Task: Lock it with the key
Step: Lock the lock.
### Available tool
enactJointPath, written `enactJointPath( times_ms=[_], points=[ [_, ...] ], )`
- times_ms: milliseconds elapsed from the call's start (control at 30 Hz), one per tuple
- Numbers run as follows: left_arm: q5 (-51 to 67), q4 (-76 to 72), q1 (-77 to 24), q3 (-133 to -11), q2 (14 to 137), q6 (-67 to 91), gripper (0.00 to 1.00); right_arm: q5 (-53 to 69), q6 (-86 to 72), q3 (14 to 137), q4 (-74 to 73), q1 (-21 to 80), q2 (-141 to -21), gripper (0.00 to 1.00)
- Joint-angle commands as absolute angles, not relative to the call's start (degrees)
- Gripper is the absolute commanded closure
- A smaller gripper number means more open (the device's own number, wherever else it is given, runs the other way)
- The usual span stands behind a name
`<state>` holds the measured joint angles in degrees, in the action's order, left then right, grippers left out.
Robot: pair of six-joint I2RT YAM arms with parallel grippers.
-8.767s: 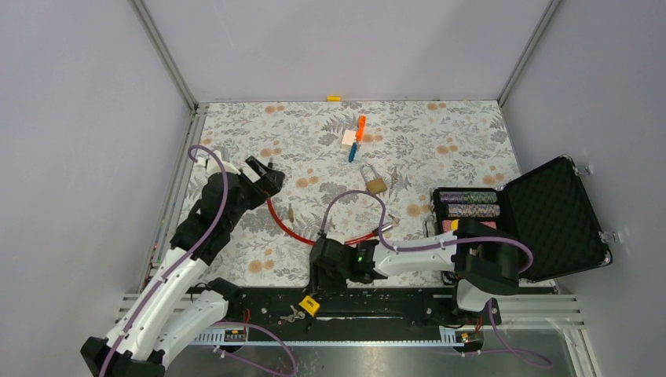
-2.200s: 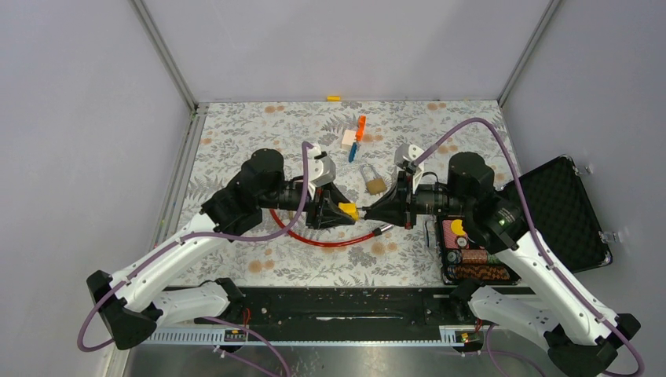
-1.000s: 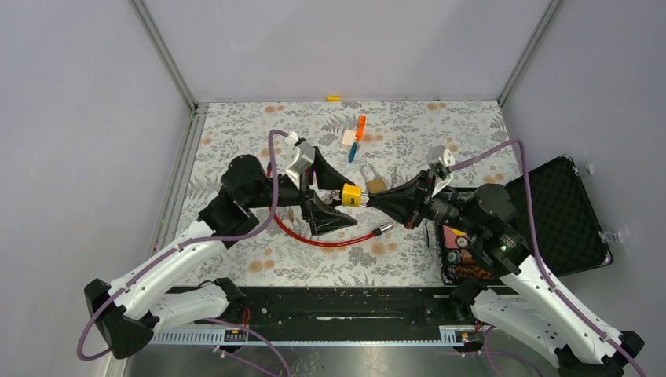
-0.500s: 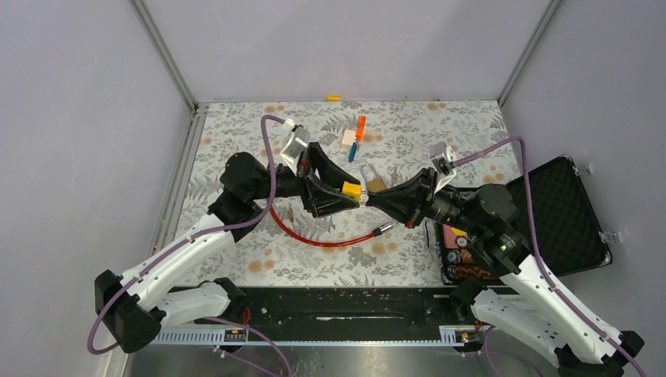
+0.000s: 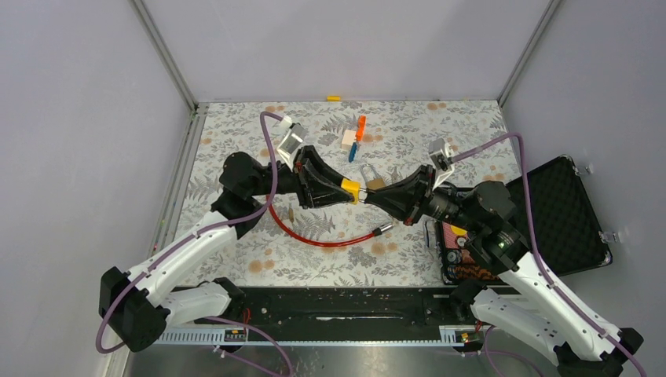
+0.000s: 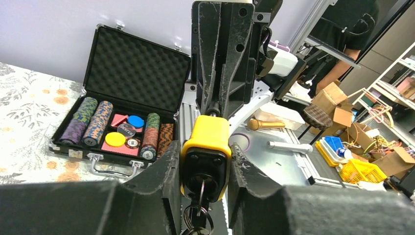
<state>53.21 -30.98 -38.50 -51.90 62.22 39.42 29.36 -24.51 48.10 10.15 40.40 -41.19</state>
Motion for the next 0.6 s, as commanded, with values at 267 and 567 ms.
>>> enactJointPath(
  times_ms=[267, 567],
  points=[
    [54.61, -37.19, -35.03, -53.04, 62.83, 44.17, 1.0, 29.99, -24.66, 55.43, 6.44, 38.35, -45.06, 0.46],
    [56.12, -39.91, -32.88, -53.23, 62.27, 48.27, 1.0, 32.94, -27.19, 53.57, 9.03, 35.5, -44.08, 0.51]
  ],
)
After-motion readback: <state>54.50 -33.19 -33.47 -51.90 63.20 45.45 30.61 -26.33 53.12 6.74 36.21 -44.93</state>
